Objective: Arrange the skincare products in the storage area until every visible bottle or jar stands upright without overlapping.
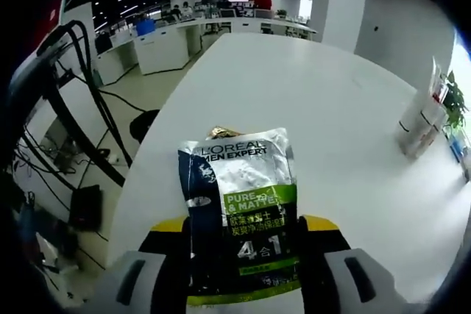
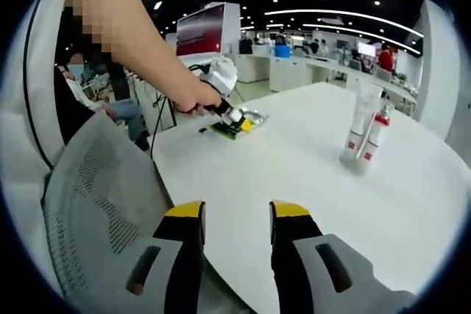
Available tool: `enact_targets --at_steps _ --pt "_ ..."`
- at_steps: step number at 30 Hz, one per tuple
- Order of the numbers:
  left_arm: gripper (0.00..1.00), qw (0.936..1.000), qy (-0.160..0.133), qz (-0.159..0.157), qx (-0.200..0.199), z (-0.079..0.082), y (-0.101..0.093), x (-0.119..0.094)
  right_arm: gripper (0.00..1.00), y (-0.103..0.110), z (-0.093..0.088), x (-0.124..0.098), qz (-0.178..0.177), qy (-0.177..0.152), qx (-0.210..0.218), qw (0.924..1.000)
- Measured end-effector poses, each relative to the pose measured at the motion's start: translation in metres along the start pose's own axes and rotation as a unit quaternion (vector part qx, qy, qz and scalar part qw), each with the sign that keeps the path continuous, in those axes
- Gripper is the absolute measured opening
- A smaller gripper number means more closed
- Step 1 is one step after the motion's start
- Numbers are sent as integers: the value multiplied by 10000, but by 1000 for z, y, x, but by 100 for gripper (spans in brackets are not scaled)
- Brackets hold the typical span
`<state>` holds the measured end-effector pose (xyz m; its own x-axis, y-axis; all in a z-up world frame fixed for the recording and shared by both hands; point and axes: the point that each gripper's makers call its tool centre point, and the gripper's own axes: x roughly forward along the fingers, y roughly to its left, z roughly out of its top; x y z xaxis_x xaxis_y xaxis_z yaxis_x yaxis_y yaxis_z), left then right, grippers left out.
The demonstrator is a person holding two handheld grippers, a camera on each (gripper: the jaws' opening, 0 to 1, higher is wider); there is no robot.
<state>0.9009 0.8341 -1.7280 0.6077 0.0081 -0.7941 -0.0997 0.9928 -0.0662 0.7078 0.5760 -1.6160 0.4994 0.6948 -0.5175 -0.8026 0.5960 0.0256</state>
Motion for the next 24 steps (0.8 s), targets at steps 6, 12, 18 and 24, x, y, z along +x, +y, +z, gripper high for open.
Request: enact_targets --at_steps 6,12,18,24 --pt "53 9999 40 -73 116 -2 -3 -2 28 -1 -1 0 -37 47 -134 9999" --pt "30 9996 89 -215 130 -4 -10 -2 29 -3 -1 -1 -75 56 -140 9999" --pt "22 9982 202 -533 183 -10 -25 -10 28 -3 0 -1 -79 30 -173 9998" --pt "20 9936 -14 -1091 289 -10 -62 -34 31 2 0 1 43 42 -153 9999"
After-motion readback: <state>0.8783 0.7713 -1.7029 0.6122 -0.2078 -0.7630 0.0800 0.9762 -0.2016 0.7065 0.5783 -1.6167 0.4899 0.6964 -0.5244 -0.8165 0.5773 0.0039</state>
